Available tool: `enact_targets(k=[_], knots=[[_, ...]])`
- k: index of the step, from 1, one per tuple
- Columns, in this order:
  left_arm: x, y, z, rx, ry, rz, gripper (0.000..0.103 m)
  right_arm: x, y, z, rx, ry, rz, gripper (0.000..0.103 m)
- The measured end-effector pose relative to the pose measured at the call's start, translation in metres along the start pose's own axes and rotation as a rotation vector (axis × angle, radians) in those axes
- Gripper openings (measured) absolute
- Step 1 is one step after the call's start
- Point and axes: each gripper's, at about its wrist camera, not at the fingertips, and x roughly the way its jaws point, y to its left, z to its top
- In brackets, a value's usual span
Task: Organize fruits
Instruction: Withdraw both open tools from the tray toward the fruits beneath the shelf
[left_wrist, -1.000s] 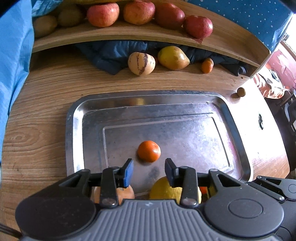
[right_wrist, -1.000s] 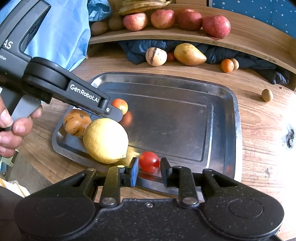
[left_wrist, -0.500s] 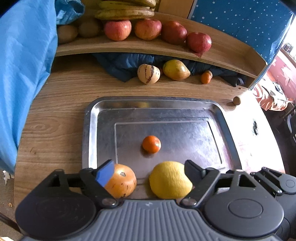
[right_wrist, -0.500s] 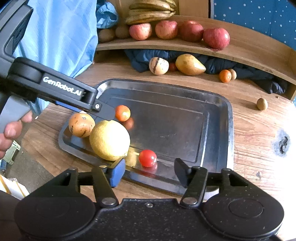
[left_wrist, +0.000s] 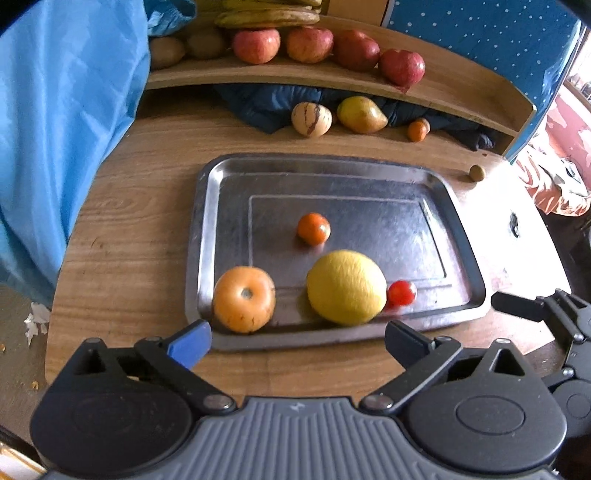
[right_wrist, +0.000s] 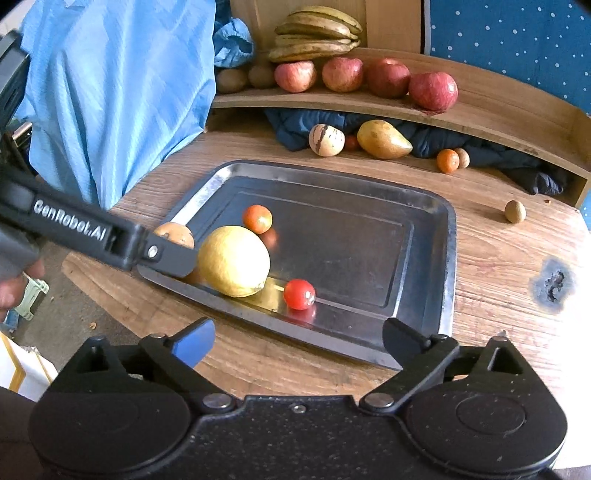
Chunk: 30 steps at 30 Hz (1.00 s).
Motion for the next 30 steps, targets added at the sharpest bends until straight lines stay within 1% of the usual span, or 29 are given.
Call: enact_targets(k=[4, 7, 11, 16, 20, 26, 30], knots=[[-0.001, 0.0, -0.004, 0.004, 0.027, 0.03, 0.102, -0.004, -0.002, -0.003, -0.001, -0.002, -0.007, 0.102], [0.004, -0.001, -0.008, 0.023, 0.075, 0.083, 0.102, -0.006, -0.004, -0.005, 0.002, 0.002, -0.025, 0.102], [0.006, -0.004, -0.011, 0.034, 0.104, 0.108, 0.102, -0.008, -0.011, -0.009, 0.027, 0.015, -0.056, 0.102], [0.003, -0.012, -0.007, 0.061, 0.098, 0.123, 0.102, -0.011, -0.021, -0.012, 0.067, 0.021, -0.092, 0.102], [0.003, -0.014, 0.001, 0.079, 0.089, 0.136, 0.102, -0.012, -0.027, -0.01, 0.093, 0.011, -0.102, 0.102], [0.007, -0.013, 0.016, 0.094, 0.072, 0.147, 0.102, -0.009, -0.033, 0.0, 0.109, -0.009, -0.104, 0.102], [0.013, -0.013, 0.031, 0.101, 0.065, 0.141, 0.102, -0.005, -0.039, 0.01, 0.119, -0.018, -0.112, 0.102]])
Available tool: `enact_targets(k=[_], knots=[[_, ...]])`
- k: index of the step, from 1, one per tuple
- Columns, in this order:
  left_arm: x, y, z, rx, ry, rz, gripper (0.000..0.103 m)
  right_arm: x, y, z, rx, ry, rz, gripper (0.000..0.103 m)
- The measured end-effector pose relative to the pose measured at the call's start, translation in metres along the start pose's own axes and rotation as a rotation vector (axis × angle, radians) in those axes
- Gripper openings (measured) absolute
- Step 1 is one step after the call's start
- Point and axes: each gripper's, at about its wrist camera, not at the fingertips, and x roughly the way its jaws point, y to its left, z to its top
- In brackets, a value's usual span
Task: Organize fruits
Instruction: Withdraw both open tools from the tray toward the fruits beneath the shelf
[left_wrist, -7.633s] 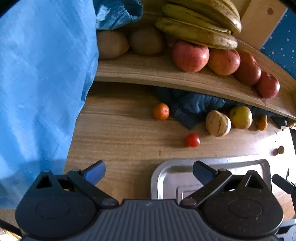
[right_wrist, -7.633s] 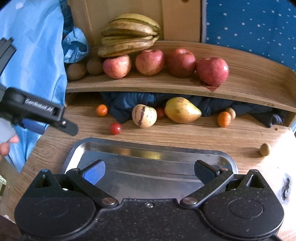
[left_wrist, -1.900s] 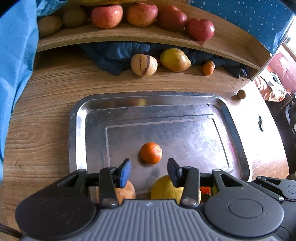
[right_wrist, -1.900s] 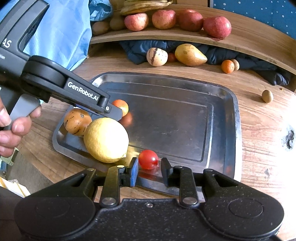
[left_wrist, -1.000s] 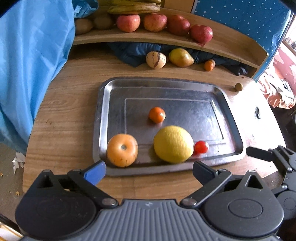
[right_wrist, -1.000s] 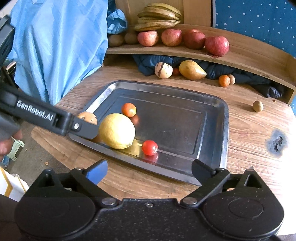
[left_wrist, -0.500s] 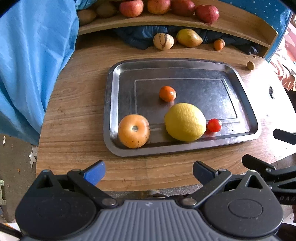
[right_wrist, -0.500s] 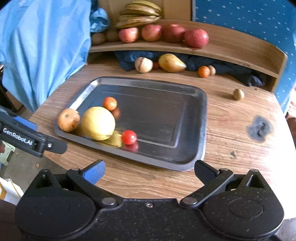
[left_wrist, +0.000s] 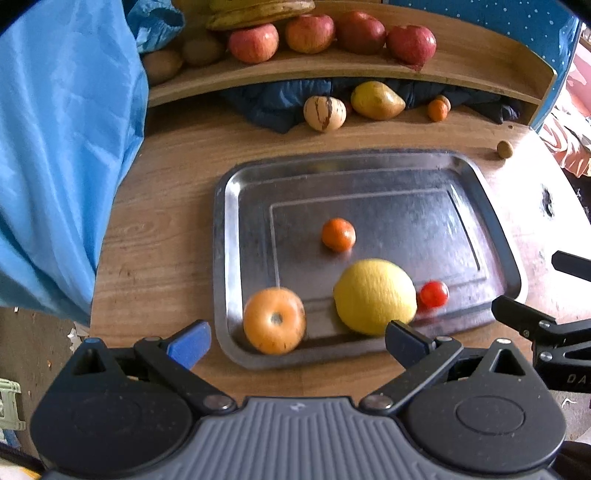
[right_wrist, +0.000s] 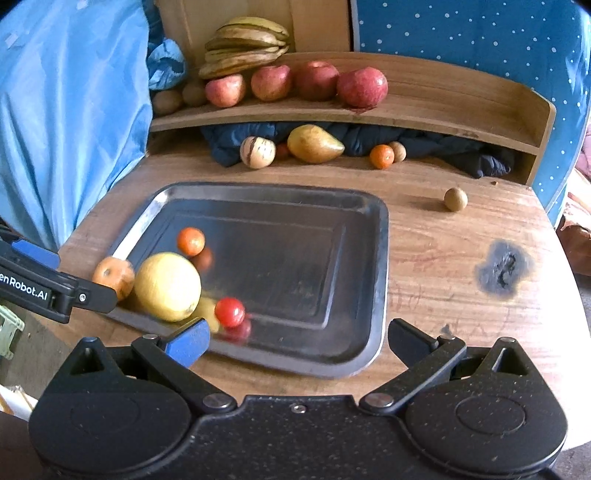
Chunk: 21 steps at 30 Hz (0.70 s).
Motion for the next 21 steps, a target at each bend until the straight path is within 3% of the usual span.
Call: enact_targets(k=[21], knots=[[0.04, 0.02, 0.083, 0.001, -0.01, -0.036, 0.102, 0.034, -0.013, 0.055, 0.026, -0.04, -0.031, 0.102]])
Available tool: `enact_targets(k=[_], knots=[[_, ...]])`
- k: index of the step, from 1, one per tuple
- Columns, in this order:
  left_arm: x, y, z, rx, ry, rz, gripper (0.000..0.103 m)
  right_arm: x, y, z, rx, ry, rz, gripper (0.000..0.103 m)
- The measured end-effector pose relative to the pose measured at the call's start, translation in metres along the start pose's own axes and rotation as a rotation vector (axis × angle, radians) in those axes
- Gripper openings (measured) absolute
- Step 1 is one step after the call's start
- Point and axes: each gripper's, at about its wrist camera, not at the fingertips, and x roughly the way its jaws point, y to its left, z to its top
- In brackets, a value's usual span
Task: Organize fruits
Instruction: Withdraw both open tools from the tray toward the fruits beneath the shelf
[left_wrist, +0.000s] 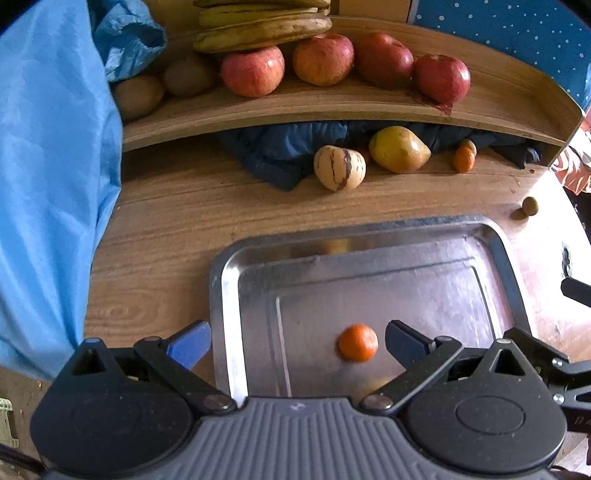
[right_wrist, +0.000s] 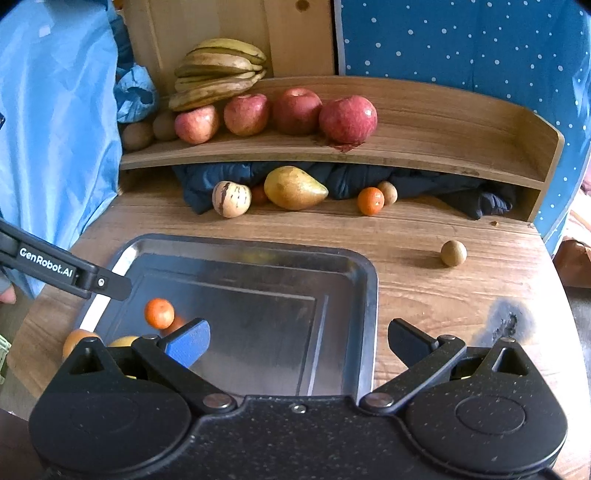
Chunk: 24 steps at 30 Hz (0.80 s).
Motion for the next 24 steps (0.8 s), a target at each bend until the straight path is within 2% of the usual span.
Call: enact_targets(k=[11, 24], knots=[[0.028, 0.007, 0.046, -0.007, -0.017, -0.024, 0.102, 0.029, -0.002, 0.016, 0.038, 0.019, -0.029, 0.102], [0.071, 0.009, 0.096, -0.062, -0.013, -0.14, 0.102, 0.062, 0.002, 0.029, 0.025, 0.099, -0.07, 0.102]])
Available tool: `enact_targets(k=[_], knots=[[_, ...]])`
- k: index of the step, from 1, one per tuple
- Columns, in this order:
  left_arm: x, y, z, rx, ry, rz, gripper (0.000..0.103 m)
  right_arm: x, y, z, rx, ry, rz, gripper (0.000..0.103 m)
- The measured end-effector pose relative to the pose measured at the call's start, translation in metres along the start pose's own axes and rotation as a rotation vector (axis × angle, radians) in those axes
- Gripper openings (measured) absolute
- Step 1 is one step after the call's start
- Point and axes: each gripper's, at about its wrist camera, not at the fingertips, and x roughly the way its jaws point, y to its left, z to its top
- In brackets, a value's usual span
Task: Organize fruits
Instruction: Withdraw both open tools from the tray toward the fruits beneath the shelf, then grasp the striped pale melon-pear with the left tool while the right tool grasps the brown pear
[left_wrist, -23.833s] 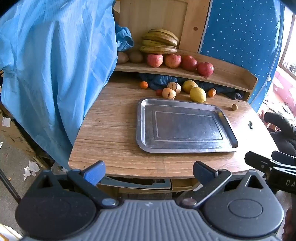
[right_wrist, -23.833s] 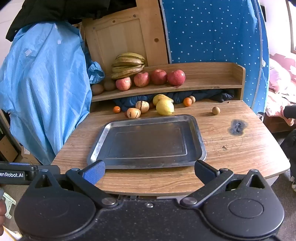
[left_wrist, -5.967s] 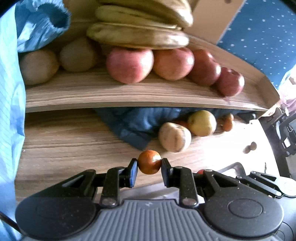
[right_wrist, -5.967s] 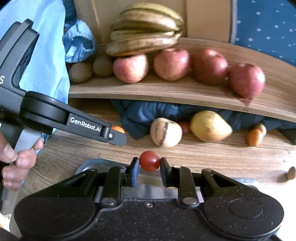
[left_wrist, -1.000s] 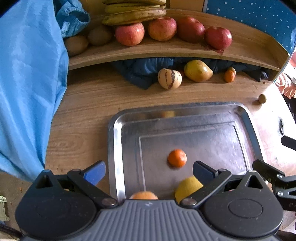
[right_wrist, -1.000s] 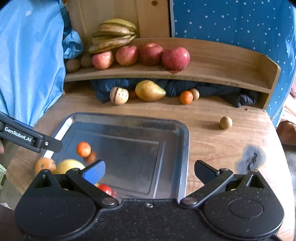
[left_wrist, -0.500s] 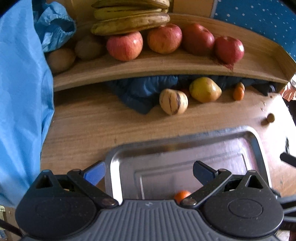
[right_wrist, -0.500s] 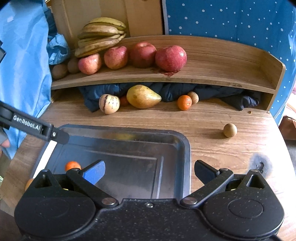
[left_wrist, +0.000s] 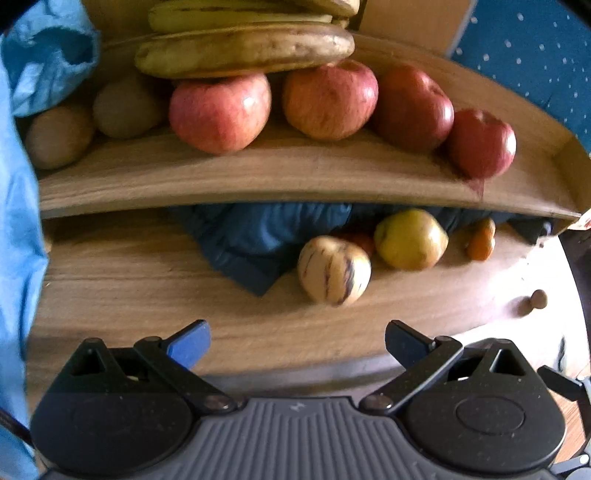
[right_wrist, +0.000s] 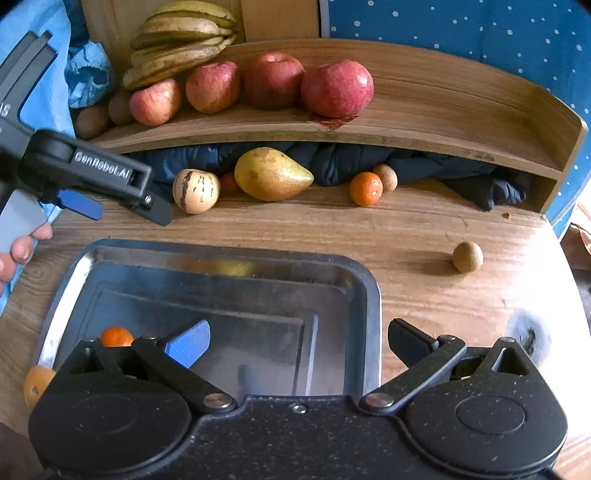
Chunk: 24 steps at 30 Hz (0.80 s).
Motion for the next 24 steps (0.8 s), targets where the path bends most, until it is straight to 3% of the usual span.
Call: enact_targets(k=[8, 24], knots=[[0.02, -0.006, 0.021, 0.034, 0.011, -0.026, 0.102, 0.014, 0.004, 0.027, -0.039, -0.027, -0.024, 0.102], [0.038, 0.016, 0.026, -0.012, 0.023, -0.081, 0.102, 0.055, 0.016, 0.074, -0.237, 0.011, -0.018, 0.102]])
